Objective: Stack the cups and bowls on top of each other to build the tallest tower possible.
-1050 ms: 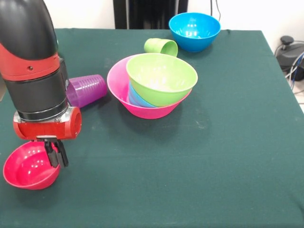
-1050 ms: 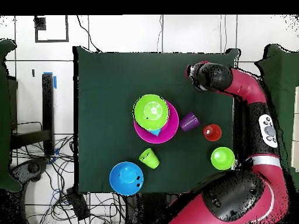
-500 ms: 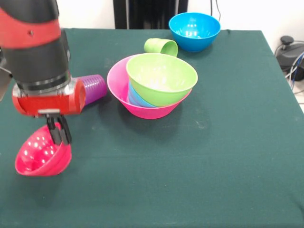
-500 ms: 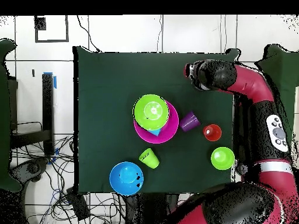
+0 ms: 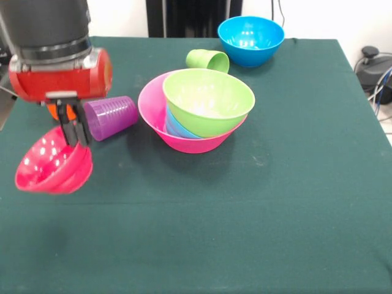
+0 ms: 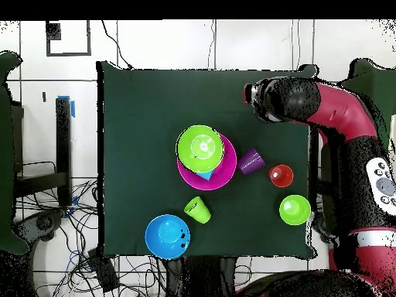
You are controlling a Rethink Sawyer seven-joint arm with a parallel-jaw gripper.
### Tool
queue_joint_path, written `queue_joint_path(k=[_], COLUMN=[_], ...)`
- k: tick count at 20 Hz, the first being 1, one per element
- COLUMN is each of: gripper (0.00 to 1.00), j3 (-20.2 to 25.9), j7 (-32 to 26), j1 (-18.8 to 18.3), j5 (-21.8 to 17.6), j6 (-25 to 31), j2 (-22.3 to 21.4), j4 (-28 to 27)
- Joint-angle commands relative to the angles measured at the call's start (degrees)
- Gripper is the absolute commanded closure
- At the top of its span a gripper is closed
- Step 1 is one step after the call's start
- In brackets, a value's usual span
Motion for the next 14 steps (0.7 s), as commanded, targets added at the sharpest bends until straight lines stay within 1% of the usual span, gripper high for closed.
queue_joint_path(k=[1, 4, 8, 11, 14], gripper=[1.0, 1.0, 1.0, 1.0, 1.0], j3=[-5.9, -8.7, -12.3, -13.8, -14.8], j7=[10.4, 14.8, 20.2, 22.4, 23.4], j1=[5.1, 8.1, 12.2, 14.2, 15.4], j5=[0.7, 1.5, 2.8, 3.8, 5.0], j6=[4.0, 3.1, 1.5, 0.7, 0.7], j2=[-8.4, -11.3, -12.9, -13.7, -14.8], j4=[11.7, 14.2, 16.3, 17.7, 19.1])
